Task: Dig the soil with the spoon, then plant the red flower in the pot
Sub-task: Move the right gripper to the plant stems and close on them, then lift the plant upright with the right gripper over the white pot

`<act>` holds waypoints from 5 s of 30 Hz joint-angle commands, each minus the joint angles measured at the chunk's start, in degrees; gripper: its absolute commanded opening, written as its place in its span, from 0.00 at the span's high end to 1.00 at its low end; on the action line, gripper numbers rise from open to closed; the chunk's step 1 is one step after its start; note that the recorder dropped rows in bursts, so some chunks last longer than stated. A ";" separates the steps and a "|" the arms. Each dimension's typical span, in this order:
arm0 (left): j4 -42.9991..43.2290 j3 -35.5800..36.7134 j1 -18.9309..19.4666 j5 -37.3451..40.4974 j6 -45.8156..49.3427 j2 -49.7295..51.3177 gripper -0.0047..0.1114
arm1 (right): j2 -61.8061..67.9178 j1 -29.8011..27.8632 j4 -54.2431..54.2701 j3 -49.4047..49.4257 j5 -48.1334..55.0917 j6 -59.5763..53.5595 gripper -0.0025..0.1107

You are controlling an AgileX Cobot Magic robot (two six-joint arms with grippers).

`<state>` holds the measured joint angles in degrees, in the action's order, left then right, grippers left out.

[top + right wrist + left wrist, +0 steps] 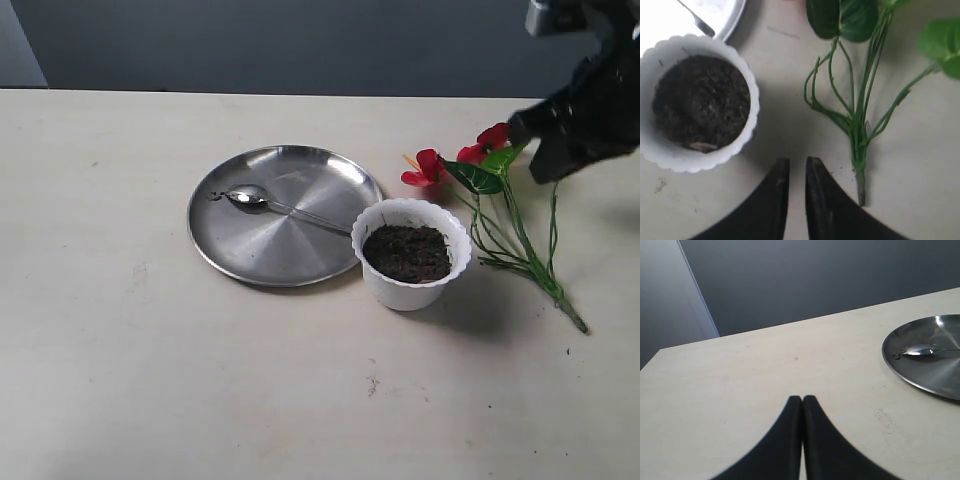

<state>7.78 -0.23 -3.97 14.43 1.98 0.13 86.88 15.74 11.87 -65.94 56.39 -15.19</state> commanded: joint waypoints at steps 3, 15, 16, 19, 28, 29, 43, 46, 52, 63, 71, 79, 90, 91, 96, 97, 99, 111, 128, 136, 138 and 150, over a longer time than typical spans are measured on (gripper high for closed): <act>-0.10 0.23 -0.28 -0.53 -0.12 -0.13 0.96 | -3.61 -0.31 2.57 19.05 -18.49 -0.27 0.85; -0.10 0.23 -0.28 -0.53 -0.12 -0.13 0.96 | -1.99 -0.31 0.00 22.82 -24.40 -1.37 0.73; -0.10 0.23 -0.28 -0.53 -0.12 -0.13 0.96 | -1.99 -0.31 0.01 22.82 -24.71 -1.37 0.67; -0.10 0.23 -0.28 -0.53 -0.12 -0.13 0.96 | -1.99 -0.31 0.27 22.82 -26.86 -1.26 0.55; -0.10 0.23 -0.28 -0.53 -0.12 -0.13 0.96 | -1.99 -0.31 -7.04 22.82 -30.44 8.85 0.55; -0.10 0.23 -0.28 -0.53 -0.12 -0.13 0.96 | -1.70 -0.31 -9.16 22.82 -31.00 10.51 0.55; -0.10 0.23 -0.28 -0.53 -0.12 -0.13 0.96 | 9.42 -0.31 -12.87 22.82 -41.88 18.41 0.55; -0.10 0.23 -0.28 -0.53 -0.12 -0.13 0.96 | 10.18 -0.41 -12.87 22.72 -41.74 18.85 0.55; -0.10 0.23 -0.28 -0.53 -0.12 -0.13 0.96 | 9.05 -0.41 -12.87 22.63 -38.87 18.85 0.55; -0.10 0.23 -0.28 -0.53 -0.12 -0.13 0.96 | 3.41 -0.41 -27.65 22.63 -38.71 31.88 0.61; -0.10 0.23 -0.28 -0.53 -0.12 -0.13 0.96 | 8.12 -0.41 -30.90 22.63 -44.06 36.69 0.53; -0.10 0.23 -0.28 -0.53 -0.12 -0.13 0.96 | 12.91 -3.79 -30.84 21.97 -47.36 38.07 0.53; -0.10 0.23 -0.28 -0.53 -0.12 -0.13 0.96 | 13.49 -5.84 -28.56 21.48 -49.72 38.07 0.53; -0.10 0.23 -0.28 -0.53 -0.12 -0.13 0.96 | 13.49 -5.70 -28.19 21.48 -49.72 38.07 0.53; -0.10 0.23 -0.28 -0.53 -0.12 -0.13 0.96 | 13.49 -4.60 -27.86 21.48 -49.48 38.07 0.53; -0.10 0.23 -0.28 -0.53 -0.12 -0.13 0.96 | 13.49 -4.13 -27.86 21.48 -49.50 38.07 0.53; -0.10 0.23 -0.28 -0.53 -0.12 -0.13 0.96 | 13.49 -3.21 -27.86 21.48 -49.75 37.94 0.53; -0.10 0.23 -0.28 -0.53 -0.12 -0.13 0.96 | 16.85 -2.90 -27.86 21.48 -52.32 37.94 0.55; -0.10 0.23 -0.28 -0.53 -0.12 -0.13 0.96 | 10.78 -3.00 -28.81 21.71 -60.13 37.71 0.98; -0.10 0.23 -0.28 -0.53 -0.12 -0.13 0.96 | -9.26 -2.90 -30.72 28.81 -83.28 37.71 0.98; -0.10 0.23 -0.28 -0.53 -0.12 -0.13 0.96 | -12.63 -2.90 -30.72 33.01 -90.68 37.71 0.98; -0.10 0.23 -0.28 -0.53 -0.12 -0.13 0.96 | -12.34 -2.90 -38.88 46.33 -126.35 37.71 0.98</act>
<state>7.78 -0.23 -3.97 14.43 1.98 0.13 72.33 12.84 -23.72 -19.97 -64.86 22.87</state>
